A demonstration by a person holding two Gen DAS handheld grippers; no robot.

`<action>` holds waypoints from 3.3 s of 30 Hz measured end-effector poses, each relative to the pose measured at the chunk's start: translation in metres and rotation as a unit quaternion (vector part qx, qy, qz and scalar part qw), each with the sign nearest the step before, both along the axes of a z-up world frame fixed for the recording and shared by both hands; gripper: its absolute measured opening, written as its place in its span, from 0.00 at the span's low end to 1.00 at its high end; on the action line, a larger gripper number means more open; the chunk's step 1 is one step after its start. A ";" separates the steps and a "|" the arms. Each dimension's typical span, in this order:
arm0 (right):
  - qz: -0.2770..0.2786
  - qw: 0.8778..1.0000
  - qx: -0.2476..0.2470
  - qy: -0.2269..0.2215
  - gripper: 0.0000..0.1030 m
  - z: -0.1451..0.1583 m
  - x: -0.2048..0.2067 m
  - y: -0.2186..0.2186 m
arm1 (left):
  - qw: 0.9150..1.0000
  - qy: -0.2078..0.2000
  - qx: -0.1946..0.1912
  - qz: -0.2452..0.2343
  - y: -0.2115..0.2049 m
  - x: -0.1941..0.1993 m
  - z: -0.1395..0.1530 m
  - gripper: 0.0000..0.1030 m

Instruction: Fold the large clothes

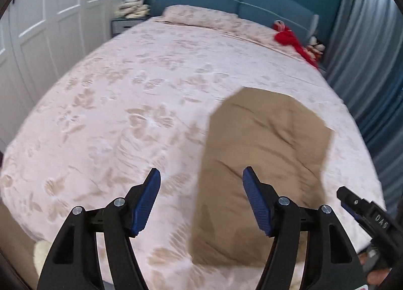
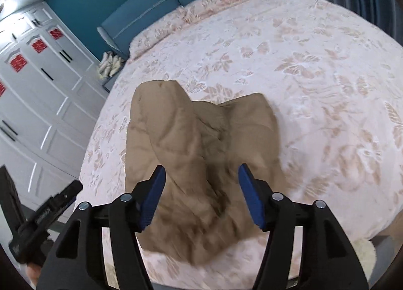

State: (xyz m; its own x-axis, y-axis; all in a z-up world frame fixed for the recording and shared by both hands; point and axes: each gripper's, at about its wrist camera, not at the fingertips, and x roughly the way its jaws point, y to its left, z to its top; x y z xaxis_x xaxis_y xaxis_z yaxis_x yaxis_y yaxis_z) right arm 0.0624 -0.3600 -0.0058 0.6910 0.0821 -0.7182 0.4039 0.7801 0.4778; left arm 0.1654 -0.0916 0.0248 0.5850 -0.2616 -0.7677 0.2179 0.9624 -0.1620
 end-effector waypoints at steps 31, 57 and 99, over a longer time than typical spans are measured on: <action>-0.002 0.970 -0.199 0.138 0.18 -0.086 0.068 -0.029 | 0.994 0.035 0.089 -0.054 -0.135 0.029 -0.091 0.67; -0.015 0.977 -0.184 0.108 0.19 -0.149 0.078 -0.056 | 0.994 0.010 0.101 -0.040 -0.168 0.042 -0.159 0.86; -0.046 0.987 -0.124 0.090 0.16 -0.099 0.142 -0.103 | 0.991 -0.021 0.120 -0.057 -0.209 0.127 -0.098 0.85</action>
